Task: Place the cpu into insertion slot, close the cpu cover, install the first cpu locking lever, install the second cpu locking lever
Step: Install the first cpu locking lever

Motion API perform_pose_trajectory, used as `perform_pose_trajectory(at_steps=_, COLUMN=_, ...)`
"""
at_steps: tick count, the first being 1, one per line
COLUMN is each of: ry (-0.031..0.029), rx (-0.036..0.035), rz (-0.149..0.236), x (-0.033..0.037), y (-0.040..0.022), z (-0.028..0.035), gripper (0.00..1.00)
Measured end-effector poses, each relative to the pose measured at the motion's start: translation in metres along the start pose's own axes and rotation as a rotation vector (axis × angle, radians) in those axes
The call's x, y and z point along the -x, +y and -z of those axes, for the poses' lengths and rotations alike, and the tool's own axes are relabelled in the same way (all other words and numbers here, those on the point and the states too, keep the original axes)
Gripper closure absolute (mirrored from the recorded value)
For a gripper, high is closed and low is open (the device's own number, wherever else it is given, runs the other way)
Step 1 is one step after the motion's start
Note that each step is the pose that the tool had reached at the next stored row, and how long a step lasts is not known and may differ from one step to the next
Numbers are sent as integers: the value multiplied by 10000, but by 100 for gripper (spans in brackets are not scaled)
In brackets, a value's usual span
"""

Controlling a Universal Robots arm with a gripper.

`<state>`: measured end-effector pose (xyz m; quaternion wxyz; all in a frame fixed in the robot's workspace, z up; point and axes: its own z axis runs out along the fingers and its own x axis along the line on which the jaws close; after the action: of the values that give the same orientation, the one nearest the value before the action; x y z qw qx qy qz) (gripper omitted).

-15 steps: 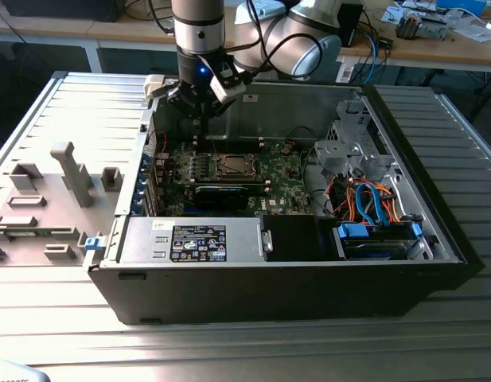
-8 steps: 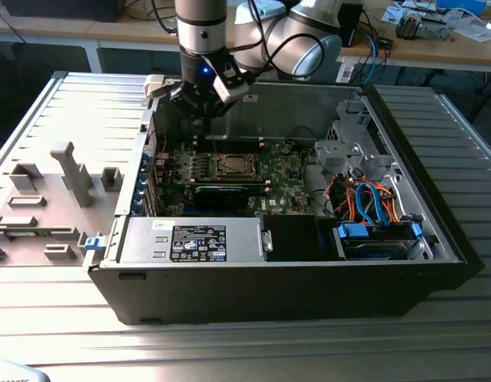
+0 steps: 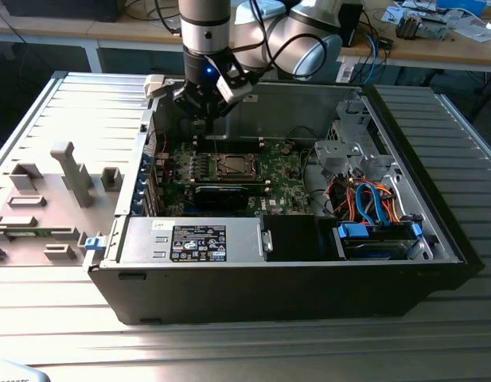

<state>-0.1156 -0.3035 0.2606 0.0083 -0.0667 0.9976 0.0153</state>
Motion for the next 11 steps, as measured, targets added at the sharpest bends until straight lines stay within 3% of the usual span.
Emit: perform_pose_trajectory(at_steps=11, ry=0, rx=1, rz=0, x=76, y=-10, z=-1, gripper=89)
